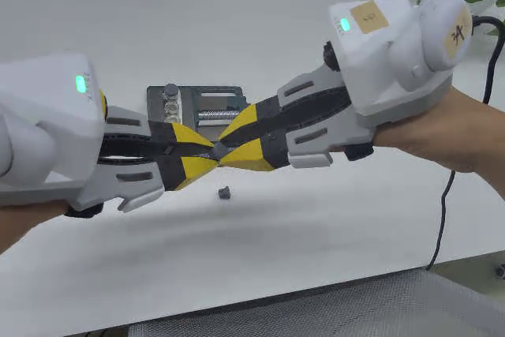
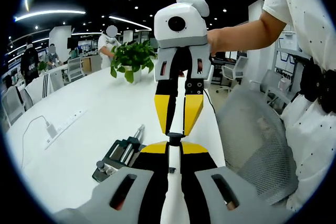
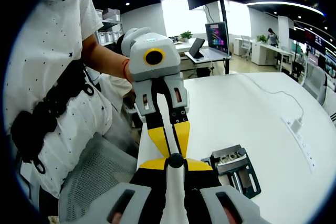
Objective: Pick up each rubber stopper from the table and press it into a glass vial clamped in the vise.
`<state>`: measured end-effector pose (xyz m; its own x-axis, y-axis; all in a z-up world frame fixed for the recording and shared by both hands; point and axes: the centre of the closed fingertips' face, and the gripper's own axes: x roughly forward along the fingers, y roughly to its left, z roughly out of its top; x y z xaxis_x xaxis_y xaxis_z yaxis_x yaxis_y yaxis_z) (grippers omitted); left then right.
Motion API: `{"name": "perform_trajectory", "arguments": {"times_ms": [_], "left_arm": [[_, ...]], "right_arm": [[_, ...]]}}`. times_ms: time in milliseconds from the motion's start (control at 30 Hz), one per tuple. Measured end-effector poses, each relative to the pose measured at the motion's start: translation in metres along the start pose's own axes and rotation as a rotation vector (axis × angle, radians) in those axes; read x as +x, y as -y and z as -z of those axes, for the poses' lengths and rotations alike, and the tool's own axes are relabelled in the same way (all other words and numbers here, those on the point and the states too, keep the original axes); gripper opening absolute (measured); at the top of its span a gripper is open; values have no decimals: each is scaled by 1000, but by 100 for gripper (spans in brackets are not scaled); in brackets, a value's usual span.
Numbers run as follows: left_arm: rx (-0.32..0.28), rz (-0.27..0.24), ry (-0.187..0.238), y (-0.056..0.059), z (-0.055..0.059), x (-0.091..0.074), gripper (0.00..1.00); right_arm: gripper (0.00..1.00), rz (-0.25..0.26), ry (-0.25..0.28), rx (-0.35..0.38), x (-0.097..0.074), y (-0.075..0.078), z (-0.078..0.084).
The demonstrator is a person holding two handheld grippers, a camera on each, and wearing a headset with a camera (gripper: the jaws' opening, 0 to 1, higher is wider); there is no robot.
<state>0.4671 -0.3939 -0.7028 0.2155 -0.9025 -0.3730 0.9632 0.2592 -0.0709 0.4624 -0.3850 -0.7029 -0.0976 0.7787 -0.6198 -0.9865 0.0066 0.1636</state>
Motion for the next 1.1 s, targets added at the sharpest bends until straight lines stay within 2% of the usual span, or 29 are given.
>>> {"name": "perform_trajectory", "arguments": {"times_ms": [533, 800, 1100], "left_arm": [[-13, 0, 2, 0, 0, -2, 4], [-26, -2, 17, 0, -2, -3, 4], [-14, -1, 28, 0, -1, -4, 4]], "right_arm": [[5, -1, -10, -8, 0, 0, -1], [6, 2, -9, -2, 0, 1, -2], [6, -1, -16, 1, 1, 1, -2]]}}
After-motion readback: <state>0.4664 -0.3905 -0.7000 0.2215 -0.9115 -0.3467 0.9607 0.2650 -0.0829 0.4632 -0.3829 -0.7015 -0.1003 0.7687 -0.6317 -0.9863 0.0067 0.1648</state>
